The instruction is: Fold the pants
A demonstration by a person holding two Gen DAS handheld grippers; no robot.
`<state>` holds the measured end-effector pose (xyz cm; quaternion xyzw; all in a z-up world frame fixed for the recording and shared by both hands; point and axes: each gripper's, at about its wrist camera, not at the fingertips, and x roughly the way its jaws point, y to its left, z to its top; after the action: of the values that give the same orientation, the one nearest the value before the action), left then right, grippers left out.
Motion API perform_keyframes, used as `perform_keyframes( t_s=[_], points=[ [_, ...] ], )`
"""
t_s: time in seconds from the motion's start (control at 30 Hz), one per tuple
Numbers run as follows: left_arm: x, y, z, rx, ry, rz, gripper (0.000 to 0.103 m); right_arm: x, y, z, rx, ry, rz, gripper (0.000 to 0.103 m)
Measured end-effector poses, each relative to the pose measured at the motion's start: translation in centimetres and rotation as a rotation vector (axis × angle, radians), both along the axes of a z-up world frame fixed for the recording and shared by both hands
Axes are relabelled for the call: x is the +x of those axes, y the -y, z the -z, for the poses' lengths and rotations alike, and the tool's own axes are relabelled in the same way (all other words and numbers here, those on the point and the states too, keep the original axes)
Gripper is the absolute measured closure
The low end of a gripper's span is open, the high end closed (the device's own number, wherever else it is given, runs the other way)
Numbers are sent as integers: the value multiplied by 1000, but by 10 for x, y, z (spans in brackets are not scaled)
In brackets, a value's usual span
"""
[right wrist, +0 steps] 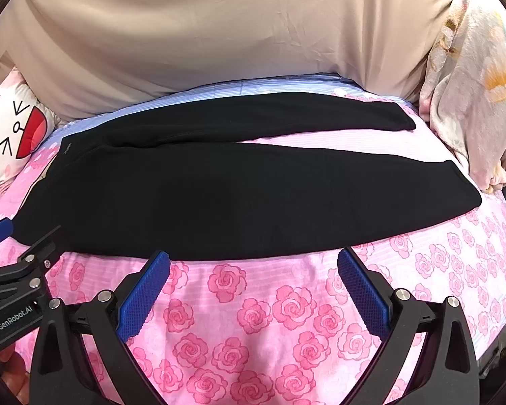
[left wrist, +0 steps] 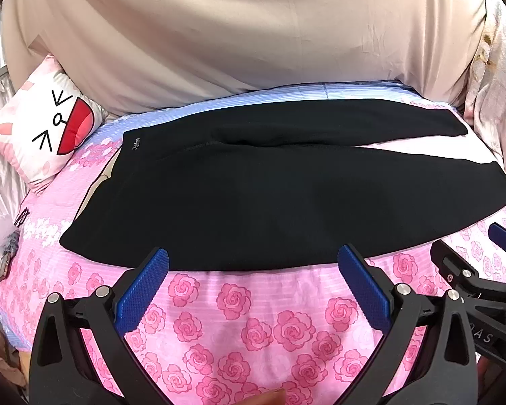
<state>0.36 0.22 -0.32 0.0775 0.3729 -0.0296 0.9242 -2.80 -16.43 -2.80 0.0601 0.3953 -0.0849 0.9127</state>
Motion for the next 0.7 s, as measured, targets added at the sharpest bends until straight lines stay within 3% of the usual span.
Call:
perform_keyframes(
  t_s=[0.7],
  points=[
    [3,-6,2,-13,-2,-19,5,1,3,4,-3,-10,9,5]
  ],
)
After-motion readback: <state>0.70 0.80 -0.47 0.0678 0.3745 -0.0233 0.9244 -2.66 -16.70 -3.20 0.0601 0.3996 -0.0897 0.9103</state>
